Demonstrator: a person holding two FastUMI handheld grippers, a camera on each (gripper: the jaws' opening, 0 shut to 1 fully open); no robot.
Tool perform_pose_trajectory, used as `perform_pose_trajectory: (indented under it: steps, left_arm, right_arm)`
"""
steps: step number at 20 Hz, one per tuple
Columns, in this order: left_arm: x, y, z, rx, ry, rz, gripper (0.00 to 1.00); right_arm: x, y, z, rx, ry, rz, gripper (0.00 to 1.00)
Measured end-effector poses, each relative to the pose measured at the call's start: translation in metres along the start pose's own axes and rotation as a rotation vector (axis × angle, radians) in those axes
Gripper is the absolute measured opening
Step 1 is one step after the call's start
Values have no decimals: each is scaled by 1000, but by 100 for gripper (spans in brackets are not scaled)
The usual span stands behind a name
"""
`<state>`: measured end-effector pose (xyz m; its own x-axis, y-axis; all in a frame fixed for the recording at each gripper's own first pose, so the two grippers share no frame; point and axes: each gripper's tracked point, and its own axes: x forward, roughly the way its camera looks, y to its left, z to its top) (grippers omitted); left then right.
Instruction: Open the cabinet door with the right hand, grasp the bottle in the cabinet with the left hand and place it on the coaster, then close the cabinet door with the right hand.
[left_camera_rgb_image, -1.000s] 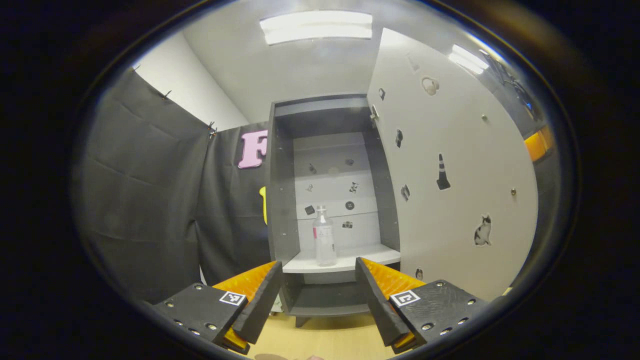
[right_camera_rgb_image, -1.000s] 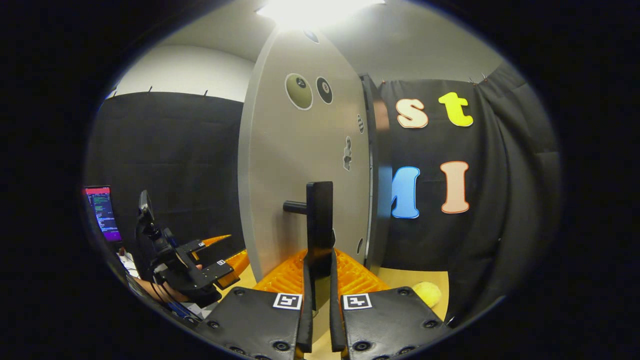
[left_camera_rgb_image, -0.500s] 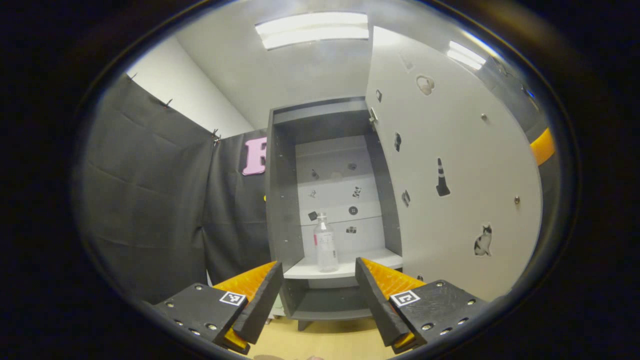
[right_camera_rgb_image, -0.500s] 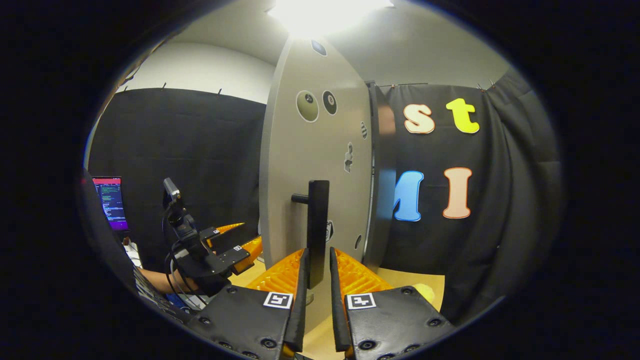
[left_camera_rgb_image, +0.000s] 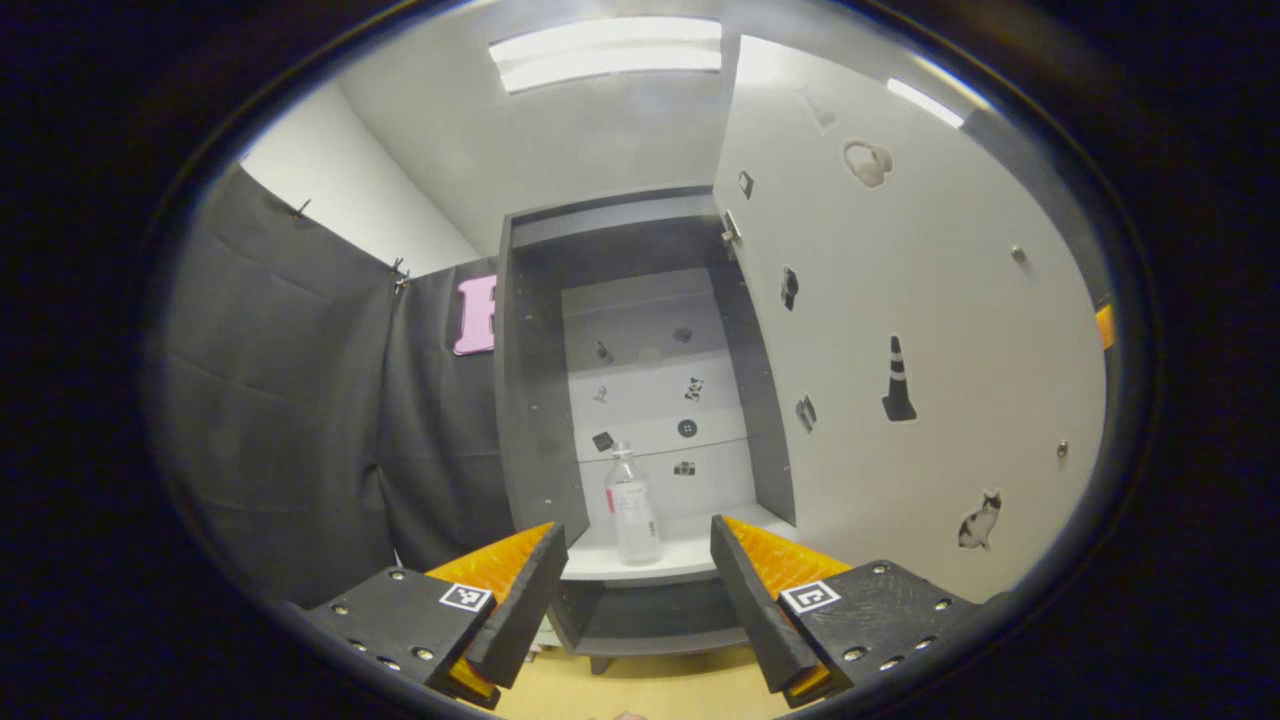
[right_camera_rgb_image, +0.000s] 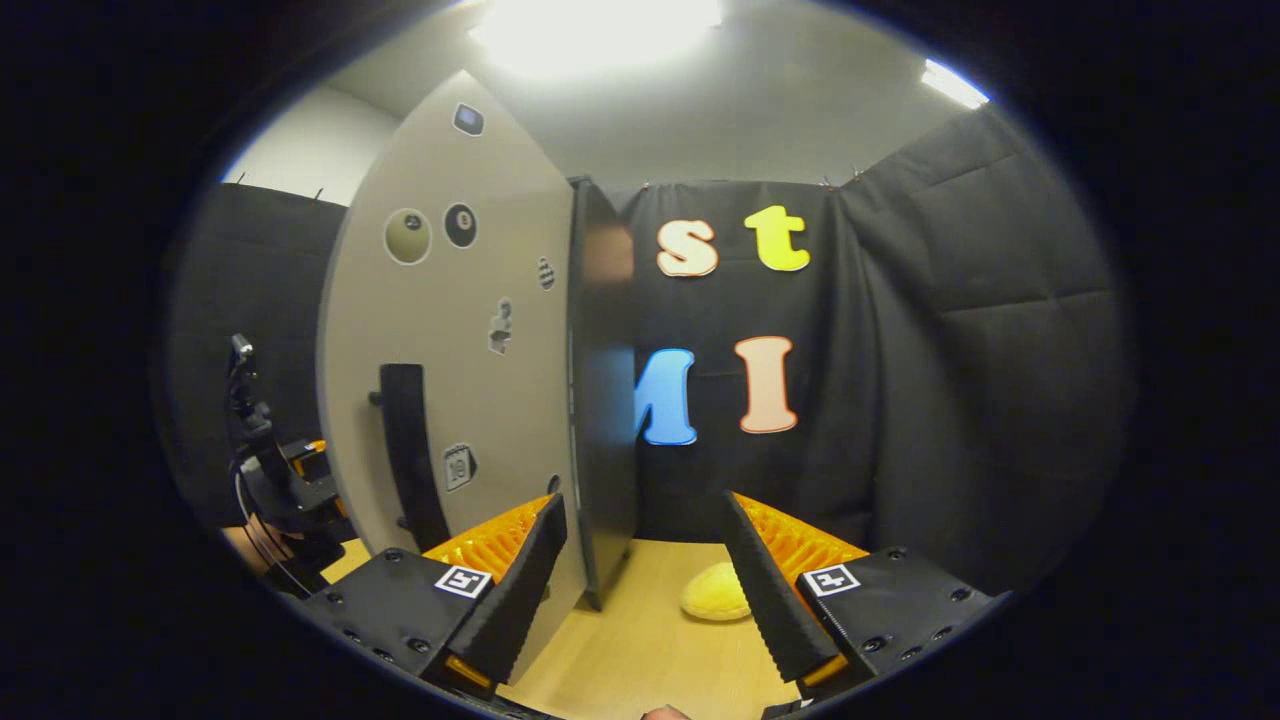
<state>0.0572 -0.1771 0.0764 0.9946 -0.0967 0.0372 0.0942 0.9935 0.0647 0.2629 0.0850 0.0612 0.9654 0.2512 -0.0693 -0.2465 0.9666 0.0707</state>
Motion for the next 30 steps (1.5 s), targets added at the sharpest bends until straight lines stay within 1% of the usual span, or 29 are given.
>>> perform_pose_trajectory:
  steps: [2,3,5,6,7,8,9,13,14,15,16,18,21,22,25,26,28,29,30]
  left_arm:
    - [20,2,2,2,-2,-19,87]
    - [30,4,2,-1,1,-28,87]
    - [49,13,-2,-26,8,-37,87]
    - [59,17,-3,-43,13,-39,87]
    - [69,21,-6,-57,21,-42,87]
    - [79,25,-8,-68,27,-48,89]
    - [90,27,-12,-71,35,-60,87]
    - [140,23,-32,-81,59,-111,87]
    - [150,23,-37,-88,63,-123,89]
    - [160,21,-41,-94,67,-131,87]
    - [169,21,-46,-100,73,-137,89]
    - [185,21,-57,-115,87,-148,87]
    - [208,22,-76,-127,115,-155,87]
    - [215,23,-82,-125,124,-154,89]
    - [232,27,-101,-116,150,-150,89]
    - [238,27,-105,-116,158,-153,89]
    - [243,27,-111,-116,170,-154,87]
    - [244,28,-113,-116,178,-152,89]
    - [248,27,-118,-117,184,-153,89]
  right_arm:
    - [5,-11,-3,31,-5,-66,92]
    - [6,-15,-4,51,-7,-91,97]
    - [11,-21,-8,81,-2,-126,97]
    - [12,-25,-9,91,-1,-147,93]
    - [14,-29,-9,98,-4,-171,98]
    - [17,-28,-9,102,-4,-190,98]
    - [18,-29,-11,103,0,-206,98]
    - [22,-35,-27,99,41,-279,98]
    - [25,-35,-29,100,49,-295,98]
    - [26,-36,-32,101,56,-307,98]
    - [27,-35,-35,99,63,-320,98]
    - [27,-38,-38,85,73,-356,98]
    - [29,-40,-44,88,83,-392,98]
    - [29,-39,-46,92,85,-401,98]
    - [33,-41,-52,99,97,-427,98]
    - [33,-42,-53,100,101,-433,93]
    - [37,-41,-58,101,111,-442,93]
    - [39,-41,-58,102,115,-443,98]
    - [40,-40,-59,103,118,-441,98]
